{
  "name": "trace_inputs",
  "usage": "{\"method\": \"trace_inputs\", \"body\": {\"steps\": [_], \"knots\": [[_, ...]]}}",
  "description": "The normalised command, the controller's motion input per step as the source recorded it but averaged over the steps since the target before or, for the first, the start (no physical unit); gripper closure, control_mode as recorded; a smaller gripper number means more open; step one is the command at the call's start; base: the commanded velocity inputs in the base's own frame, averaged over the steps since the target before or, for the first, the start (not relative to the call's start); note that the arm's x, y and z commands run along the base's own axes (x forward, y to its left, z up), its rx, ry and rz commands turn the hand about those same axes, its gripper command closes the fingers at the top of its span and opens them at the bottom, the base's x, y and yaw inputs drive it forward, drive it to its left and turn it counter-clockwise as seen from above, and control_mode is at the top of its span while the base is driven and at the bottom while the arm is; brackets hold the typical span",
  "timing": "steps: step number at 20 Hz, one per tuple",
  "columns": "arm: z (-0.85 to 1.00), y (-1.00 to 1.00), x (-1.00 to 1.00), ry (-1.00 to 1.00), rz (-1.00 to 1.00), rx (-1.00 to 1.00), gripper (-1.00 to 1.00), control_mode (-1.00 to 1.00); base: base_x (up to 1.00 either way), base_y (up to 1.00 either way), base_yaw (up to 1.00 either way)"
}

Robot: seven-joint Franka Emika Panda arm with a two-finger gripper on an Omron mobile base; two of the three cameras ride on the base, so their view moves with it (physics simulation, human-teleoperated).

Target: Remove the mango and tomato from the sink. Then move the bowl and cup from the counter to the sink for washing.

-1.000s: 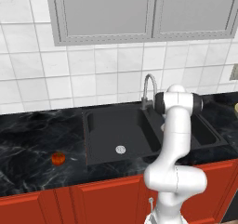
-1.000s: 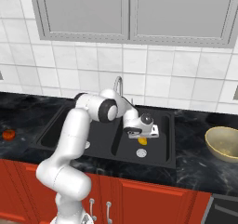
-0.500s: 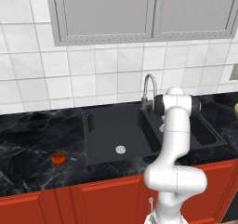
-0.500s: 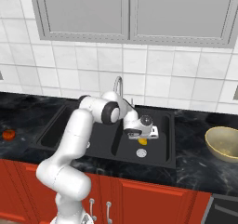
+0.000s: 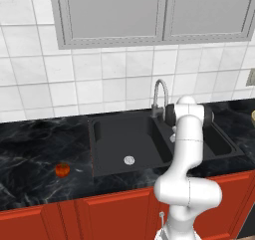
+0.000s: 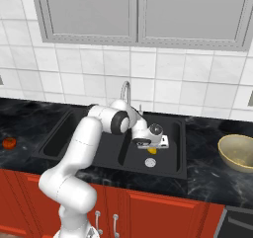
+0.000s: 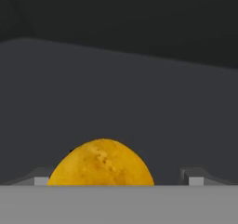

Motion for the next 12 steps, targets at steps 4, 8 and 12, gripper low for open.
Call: {"method": "trace_inputs", "body": {"steps": [4, 8, 12], "knots": [[-0.21, 0.01, 0.08, 0.03, -0.01, 0.00, 1.00, -1.00, 0.00, 0.00, 0.00], [-0.12, 0.00, 0.01, 0.01, 0.00, 0.00, 1.00, -1.00, 0.00, 0.00, 0.00], [0.01, -0.02, -0.05, 0.00, 0.00, 0.00, 1.00, -1.00, 0.00, 0.00, 0.00]]}}
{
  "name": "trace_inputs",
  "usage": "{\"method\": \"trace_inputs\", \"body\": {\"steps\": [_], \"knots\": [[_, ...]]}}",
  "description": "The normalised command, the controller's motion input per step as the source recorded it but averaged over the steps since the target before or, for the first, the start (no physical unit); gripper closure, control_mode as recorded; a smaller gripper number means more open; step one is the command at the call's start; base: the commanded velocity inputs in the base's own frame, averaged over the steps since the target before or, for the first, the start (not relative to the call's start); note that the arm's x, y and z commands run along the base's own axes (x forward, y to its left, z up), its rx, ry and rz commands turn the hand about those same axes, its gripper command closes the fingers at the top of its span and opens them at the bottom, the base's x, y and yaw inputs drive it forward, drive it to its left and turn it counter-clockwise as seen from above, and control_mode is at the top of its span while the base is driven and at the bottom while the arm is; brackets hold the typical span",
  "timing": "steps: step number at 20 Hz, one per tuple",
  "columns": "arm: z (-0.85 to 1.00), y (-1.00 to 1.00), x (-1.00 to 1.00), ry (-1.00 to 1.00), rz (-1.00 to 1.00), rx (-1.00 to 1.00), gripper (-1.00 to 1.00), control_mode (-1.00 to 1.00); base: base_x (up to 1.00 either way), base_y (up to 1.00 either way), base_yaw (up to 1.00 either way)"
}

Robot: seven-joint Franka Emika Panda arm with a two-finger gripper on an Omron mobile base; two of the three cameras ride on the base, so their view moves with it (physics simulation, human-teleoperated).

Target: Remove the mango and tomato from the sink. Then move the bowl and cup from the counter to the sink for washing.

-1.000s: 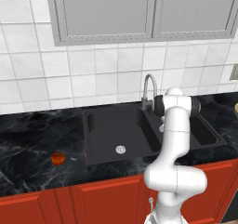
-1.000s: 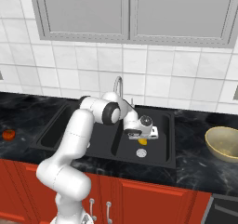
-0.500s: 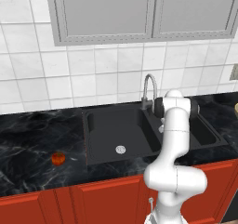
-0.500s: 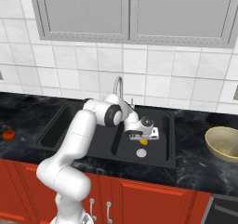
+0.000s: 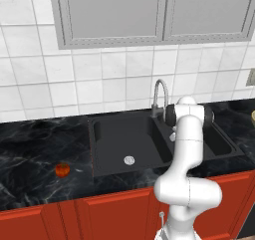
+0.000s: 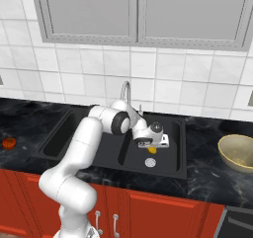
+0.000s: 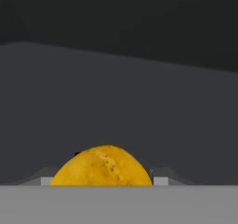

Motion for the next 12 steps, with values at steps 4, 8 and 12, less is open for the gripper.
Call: {"method": "trace_inputs", "body": {"steps": [4, 8, 12], "knots": [[0.09, -0.11, -0.16, 0.00, 0.00, 0.01, 1.00, -1.00, 0.00, 0.00, 0.00], [0.21, -0.17, -0.18, -0.05, 0.00, 0.05, 1.00, -1.00, 0.00, 0.00, 0.00], [0.30, -0.15, -0.16, -0.06, 0.00, 0.07, 1.00, -1.00, 0.00, 0.00, 0.00]]}}
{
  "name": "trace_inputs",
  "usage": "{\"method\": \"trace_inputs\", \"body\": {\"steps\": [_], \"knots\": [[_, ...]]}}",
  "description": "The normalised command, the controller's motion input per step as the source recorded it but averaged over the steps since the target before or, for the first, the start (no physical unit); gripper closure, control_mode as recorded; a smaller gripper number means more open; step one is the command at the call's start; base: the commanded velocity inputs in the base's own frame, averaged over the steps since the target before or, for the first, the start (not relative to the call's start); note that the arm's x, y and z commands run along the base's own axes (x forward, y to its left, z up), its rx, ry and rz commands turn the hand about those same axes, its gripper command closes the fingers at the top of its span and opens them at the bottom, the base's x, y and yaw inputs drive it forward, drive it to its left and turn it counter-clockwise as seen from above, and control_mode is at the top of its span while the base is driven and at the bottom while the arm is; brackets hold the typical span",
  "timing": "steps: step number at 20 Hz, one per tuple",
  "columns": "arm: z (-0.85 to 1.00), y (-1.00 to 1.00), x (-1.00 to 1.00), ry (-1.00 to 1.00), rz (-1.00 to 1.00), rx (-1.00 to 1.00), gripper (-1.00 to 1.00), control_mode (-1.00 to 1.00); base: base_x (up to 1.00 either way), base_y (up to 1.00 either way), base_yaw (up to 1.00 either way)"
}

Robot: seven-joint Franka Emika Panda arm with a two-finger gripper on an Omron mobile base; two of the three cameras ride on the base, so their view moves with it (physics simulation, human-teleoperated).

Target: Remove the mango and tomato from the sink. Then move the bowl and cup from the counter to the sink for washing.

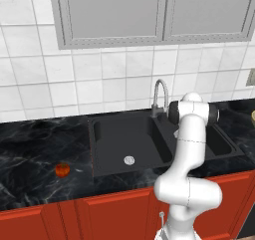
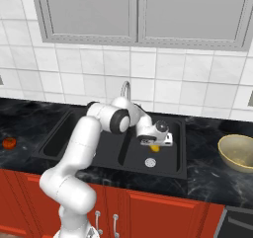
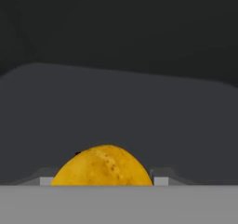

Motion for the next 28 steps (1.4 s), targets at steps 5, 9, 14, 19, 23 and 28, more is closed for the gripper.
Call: {"method": "trace_inputs", "body": {"steps": [5, 9, 14, 19, 23, 28], "knots": [[0.36, -0.19, -0.19, -0.04, 0.00, 0.05, 1.00, -1.00, 0.00, 0.00, 0.00], [0.36, -0.18, -0.24, -0.02, 0.00, 0.06, 1.00, -1.00, 0.00, 0.00, 0.00], [0.38, -0.13, -0.25, -0.02, 0.00, 0.04, 1.00, -1.00, 0.00, 0.00, 0.00], [0.43, -0.05, -0.21, 0.00, 0.00, 0.02, 1.00, -1.00, 0.00, 0.00, 0.00], [0.40, -0.01, -0.25, 0.00, 0.00, 0.00, 1.00, -1.00, 0.00, 0.00, 0.00], [0.44, 0.00, -0.24, 0.00, 0.00, 0.00, 1.00, -1.00, 0.00, 0.00, 0.00]]}}
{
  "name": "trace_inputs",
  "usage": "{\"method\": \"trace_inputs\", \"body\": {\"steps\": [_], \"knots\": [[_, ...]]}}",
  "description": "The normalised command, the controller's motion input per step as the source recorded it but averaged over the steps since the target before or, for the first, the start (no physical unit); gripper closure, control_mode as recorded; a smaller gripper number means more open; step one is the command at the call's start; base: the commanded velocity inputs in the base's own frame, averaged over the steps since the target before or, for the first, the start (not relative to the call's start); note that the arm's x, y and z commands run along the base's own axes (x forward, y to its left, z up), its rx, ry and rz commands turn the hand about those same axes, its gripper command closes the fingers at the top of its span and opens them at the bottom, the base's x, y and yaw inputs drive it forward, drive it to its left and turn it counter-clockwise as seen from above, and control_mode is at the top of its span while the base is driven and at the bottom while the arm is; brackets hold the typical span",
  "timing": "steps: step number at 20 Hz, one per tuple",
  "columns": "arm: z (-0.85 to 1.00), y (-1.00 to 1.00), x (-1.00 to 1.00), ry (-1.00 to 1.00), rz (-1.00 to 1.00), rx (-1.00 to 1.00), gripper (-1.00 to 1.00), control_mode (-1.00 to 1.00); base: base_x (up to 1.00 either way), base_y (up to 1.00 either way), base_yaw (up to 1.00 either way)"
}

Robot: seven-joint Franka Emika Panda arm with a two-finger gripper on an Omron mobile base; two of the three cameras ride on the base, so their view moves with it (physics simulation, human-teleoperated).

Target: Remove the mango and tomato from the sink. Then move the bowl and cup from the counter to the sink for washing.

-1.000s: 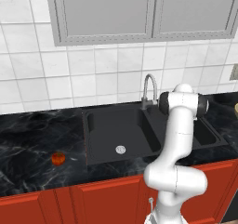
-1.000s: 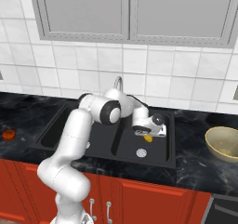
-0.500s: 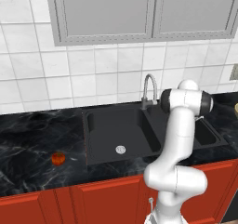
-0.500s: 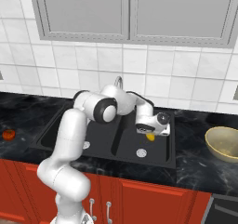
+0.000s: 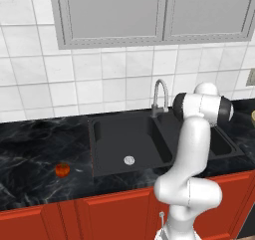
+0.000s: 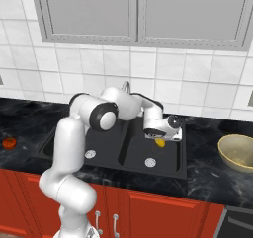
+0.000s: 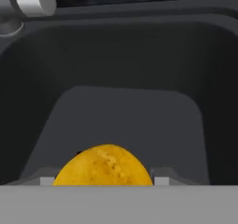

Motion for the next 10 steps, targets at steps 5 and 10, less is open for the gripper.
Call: {"method": "trace_inputs", "body": {"steps": [5, 10], "knots": [[0.42, 0.00, -0.26, 0.00, 0.00, 0.00, 1.00, -1.00, 0.00, 0.00, 0.00], [0.39, 0.00, -0.36, -0.03, 0.00, 0.00, 1.00, -1.00, 0.00, 0.00, 0.00]]}}
